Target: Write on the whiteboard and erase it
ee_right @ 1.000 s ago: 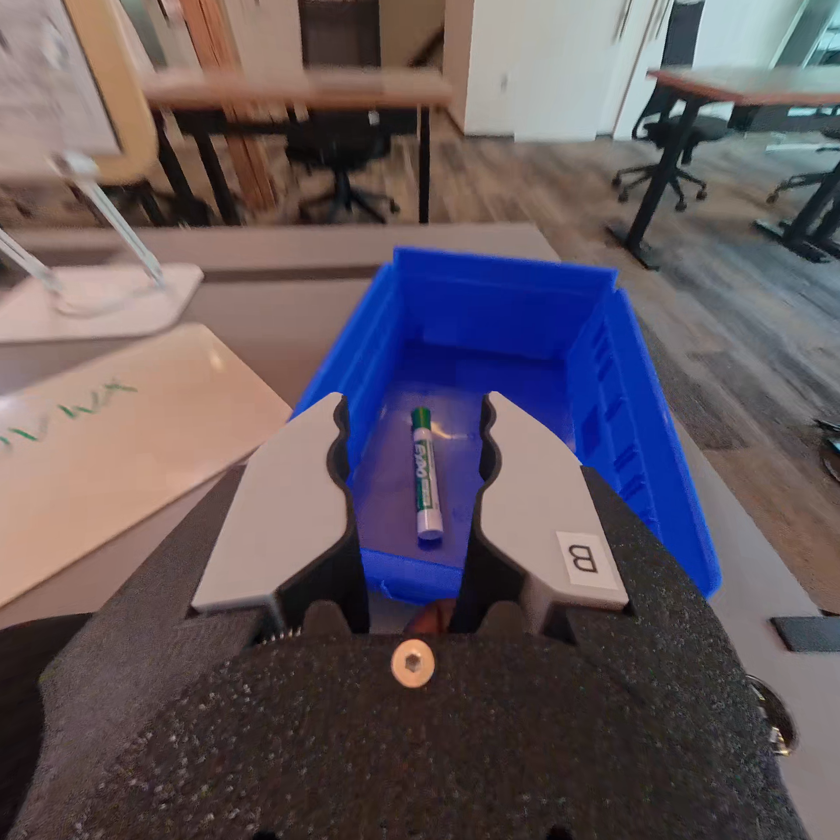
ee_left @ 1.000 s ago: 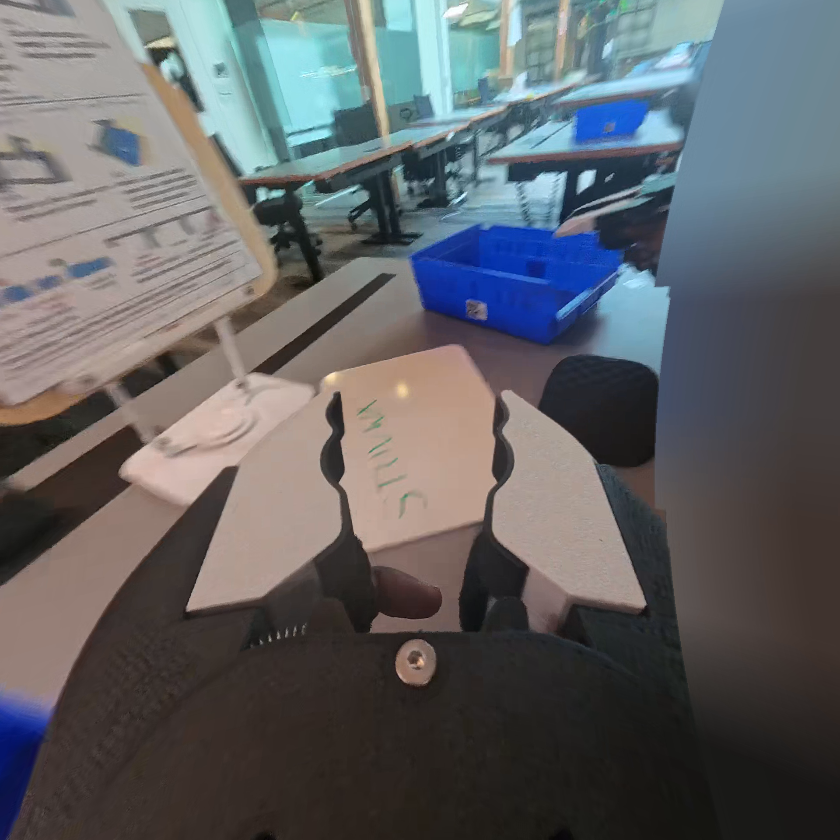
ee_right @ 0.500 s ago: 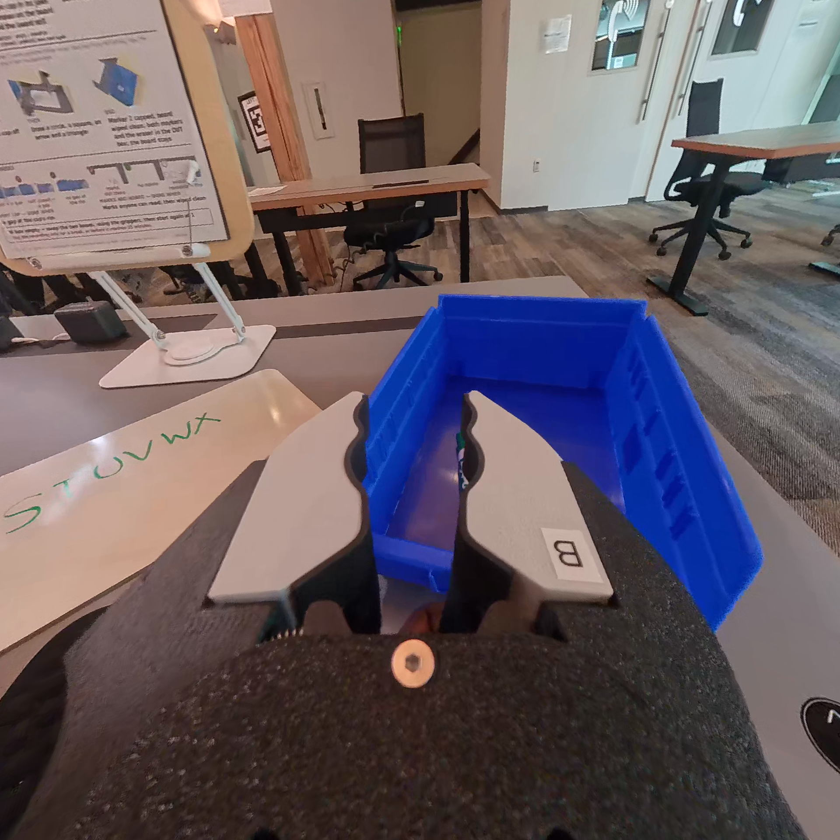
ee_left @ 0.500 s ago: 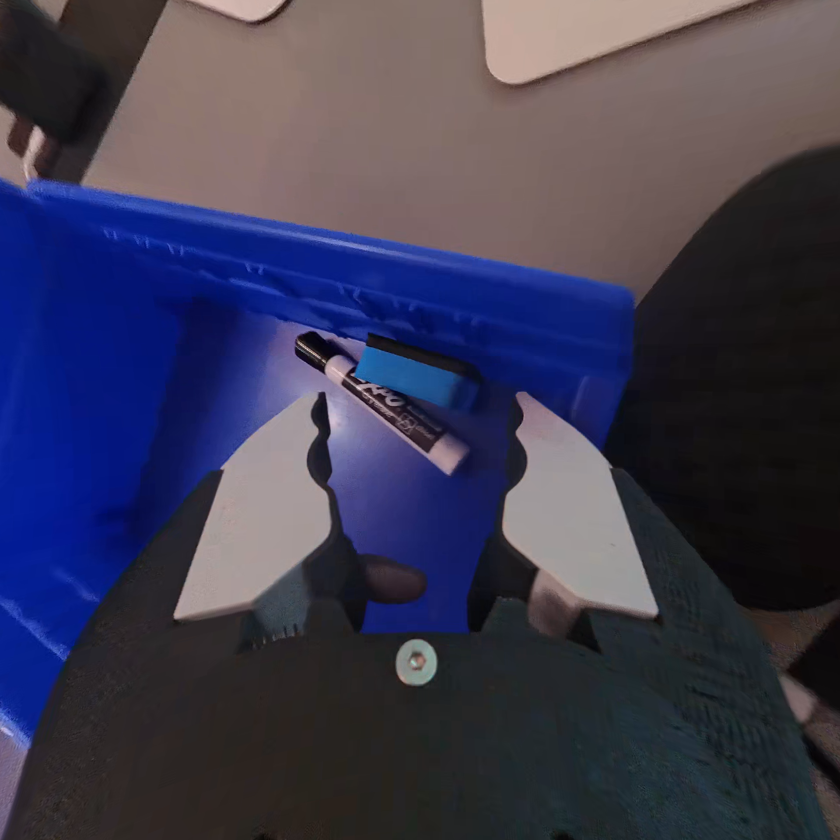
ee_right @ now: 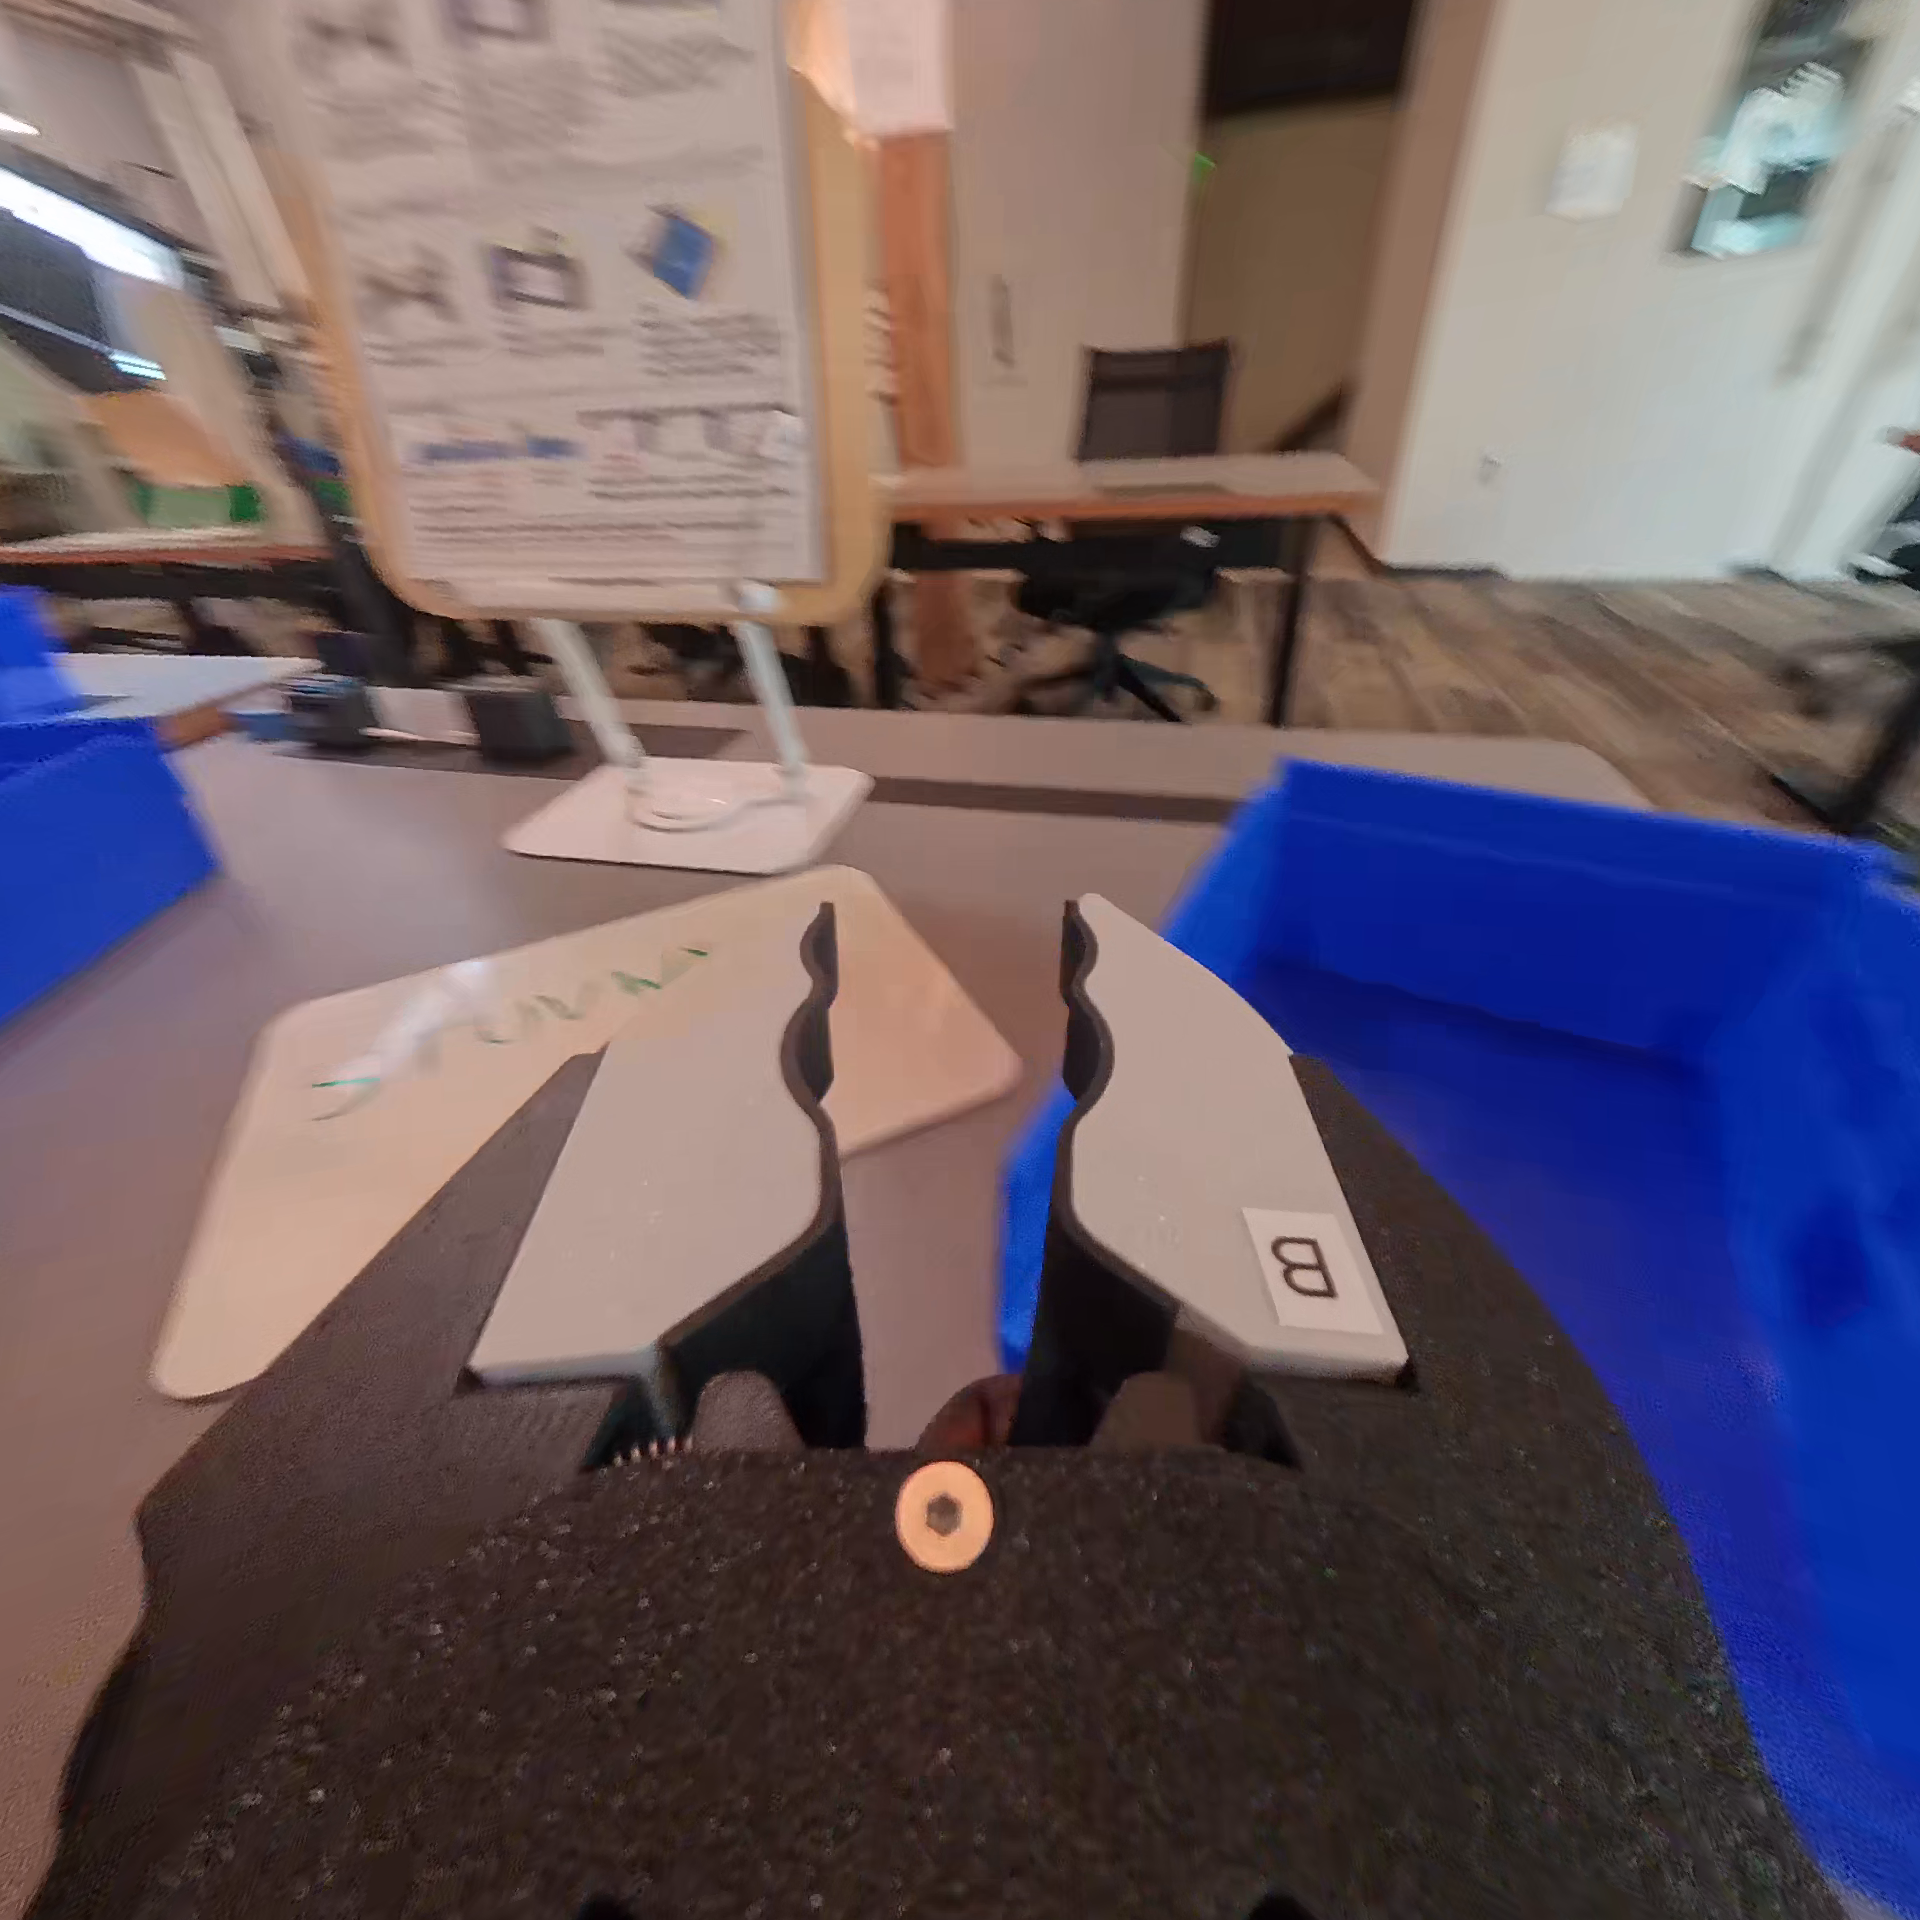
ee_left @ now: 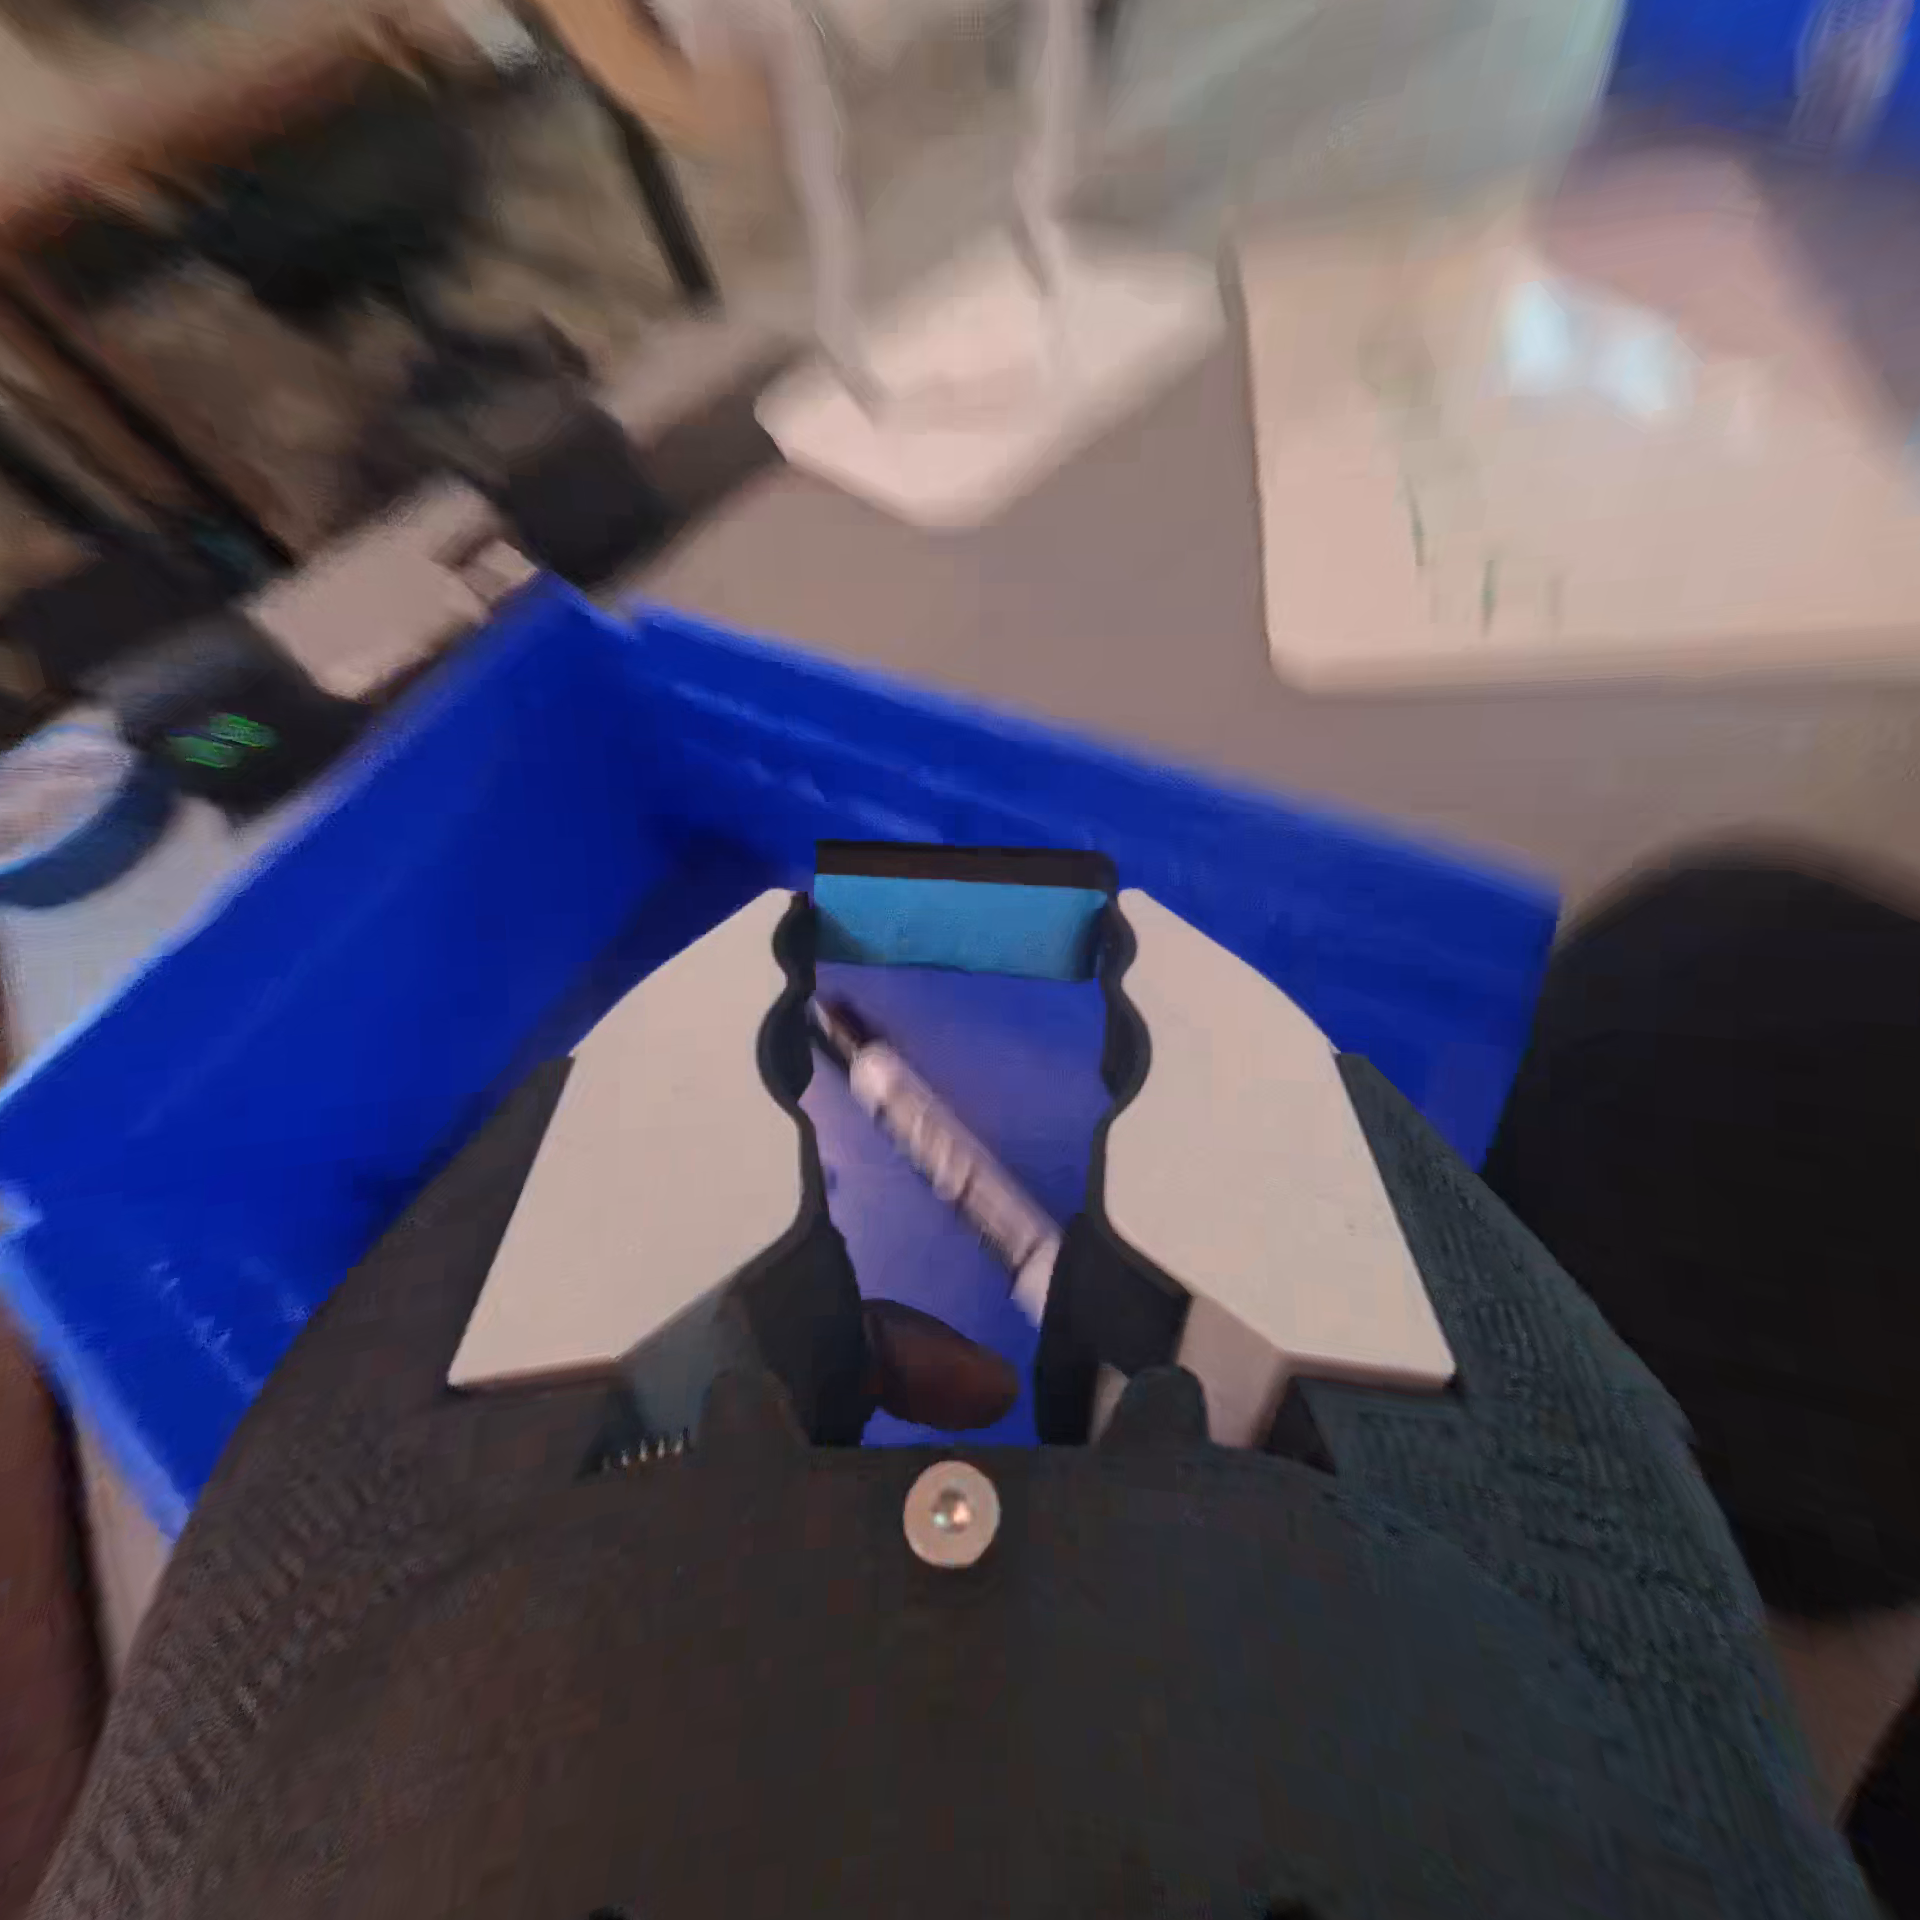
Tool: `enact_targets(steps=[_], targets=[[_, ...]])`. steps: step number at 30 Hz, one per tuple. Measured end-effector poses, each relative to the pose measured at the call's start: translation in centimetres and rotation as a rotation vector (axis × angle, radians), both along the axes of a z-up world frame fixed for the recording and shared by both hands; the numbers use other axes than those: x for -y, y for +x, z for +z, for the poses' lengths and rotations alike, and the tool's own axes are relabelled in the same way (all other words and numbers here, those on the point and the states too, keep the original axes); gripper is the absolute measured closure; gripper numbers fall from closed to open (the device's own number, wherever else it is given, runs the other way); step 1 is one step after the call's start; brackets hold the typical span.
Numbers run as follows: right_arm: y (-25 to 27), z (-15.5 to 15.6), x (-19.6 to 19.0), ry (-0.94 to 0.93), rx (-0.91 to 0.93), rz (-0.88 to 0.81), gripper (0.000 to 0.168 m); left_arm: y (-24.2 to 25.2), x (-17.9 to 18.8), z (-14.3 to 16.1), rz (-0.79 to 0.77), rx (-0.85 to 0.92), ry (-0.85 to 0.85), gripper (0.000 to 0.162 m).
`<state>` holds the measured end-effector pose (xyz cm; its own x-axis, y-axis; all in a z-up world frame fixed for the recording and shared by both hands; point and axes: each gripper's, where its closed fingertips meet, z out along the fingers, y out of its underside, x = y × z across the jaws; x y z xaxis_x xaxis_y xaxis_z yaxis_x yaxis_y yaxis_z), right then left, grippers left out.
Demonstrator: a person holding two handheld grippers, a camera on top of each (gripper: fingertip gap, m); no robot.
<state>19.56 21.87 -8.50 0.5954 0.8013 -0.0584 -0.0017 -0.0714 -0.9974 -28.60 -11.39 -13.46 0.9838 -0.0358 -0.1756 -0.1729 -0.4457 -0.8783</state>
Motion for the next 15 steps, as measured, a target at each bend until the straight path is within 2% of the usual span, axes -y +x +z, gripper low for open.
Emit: enact_targets(steps=[2,4,6,8,10,13,15], targets=[[-3.7,1.4,2.8,0.083,-0.065,0.161,0.12,0.9,0.4,6.1,0.067,0.202,0.387,0.109],[-7.6,3.4,6.4,0.173,-0.199,0.315,0.117,4.0,1.2,11.7,-0.015,0.439,0.792,0.109],[-11.3,5.9,11.0,0.19,-0.42,0.499,0.114,7.3,1.4,14.4,-0.11,0.655,1.079,0.109],[-14.7,7.7,15.7,0.096,-0.655,0.7,0.11,10.8,0.3,15.1,-0.233,0.863,1.228,0.109],[-18.2,8.4,19.4,-0.045,-0.77,0.867,0.101,13.6,-1.9,15.0,-0.328,1.059,1.291,0.109],[-23.1,8.1,23.3,-0.198,-0.734,1.006,0.092,17.0,-4.8,15.0,-0.431,1.218,1.334,0.109],[-24.7,8.2,24.6,-0.207,-0.701,1.02,0.093,18.8,-6.4,14.8,-0.461,1.252,1.322,0.109]])
